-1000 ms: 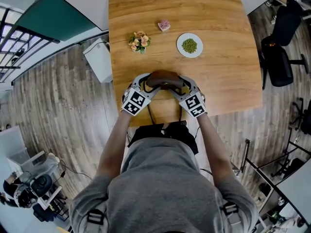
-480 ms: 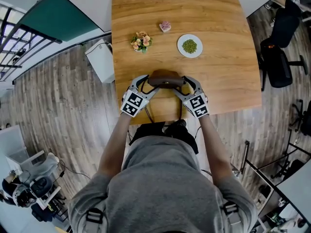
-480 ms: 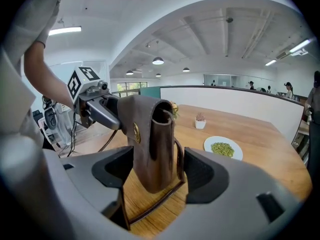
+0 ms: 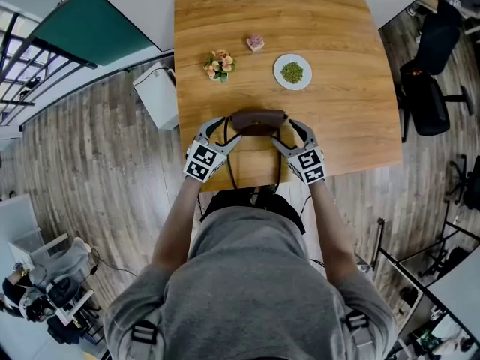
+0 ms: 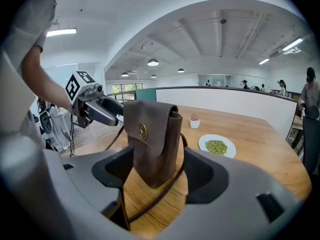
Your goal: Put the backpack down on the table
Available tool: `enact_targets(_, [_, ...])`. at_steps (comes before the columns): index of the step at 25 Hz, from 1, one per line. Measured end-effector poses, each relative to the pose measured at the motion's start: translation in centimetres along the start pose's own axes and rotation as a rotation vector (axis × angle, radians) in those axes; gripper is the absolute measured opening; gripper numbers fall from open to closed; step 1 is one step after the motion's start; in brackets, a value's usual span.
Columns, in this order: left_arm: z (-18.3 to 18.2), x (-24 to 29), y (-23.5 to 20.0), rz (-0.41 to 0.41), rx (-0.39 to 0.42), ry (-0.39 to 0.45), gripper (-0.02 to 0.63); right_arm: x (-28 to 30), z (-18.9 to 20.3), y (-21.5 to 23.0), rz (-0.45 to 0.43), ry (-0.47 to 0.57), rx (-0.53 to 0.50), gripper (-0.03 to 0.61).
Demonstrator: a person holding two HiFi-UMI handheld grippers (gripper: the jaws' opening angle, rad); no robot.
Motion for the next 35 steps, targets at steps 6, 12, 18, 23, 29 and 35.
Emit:
enact_targets(6, [0.3,-1.1,-0.4,-0.039,-0.020,0.001,0.290,-0.3,-0.3,-0.4,-0.015,-0.001,-0.010,0.321])
enact_targets(12, [-0.1,-2.4,0.1,-0.067,-0.049,0.022,0.287,-1.4,-1.0,-0.9,-0.054,0.024,-0.022,0.285])
enact_targets(18, [-1.3,-3.8,1.6,-0.076,-0.047,0.046,0.197,-3.2,-2.0,-1.7,-0.067,0.065,-0.030,0.208])
enact_targets(23, [-2.5,-5.1,3.6,-0.080,-0.021,0.073,0.117,-5.8,-1.9,-2.5,-0.076,0.087,-0.038,0.124])
enact_targets(29, [-2.6,-6.8,5.9,-0.082,-0.001,0.092,0.033,-8.4,-0.9,-3.3,-0.088,0.084,-0.053,0.030])
enact_targets(35, [-2.4,-8.5,7.7,-0.123,-0.003,0.099,0.017,-10.5,-0.2,-3.7,-0.091,0.093,-0.056,0.007])
Point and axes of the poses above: the fingertips, and each gripper's own axes: x forward along the fingers, y to its right, z out of its underside, the point moved 4 cm from there along -x, backward along the fingers, and after that the axes turned 1 degree about x, right-handed, at the moved point
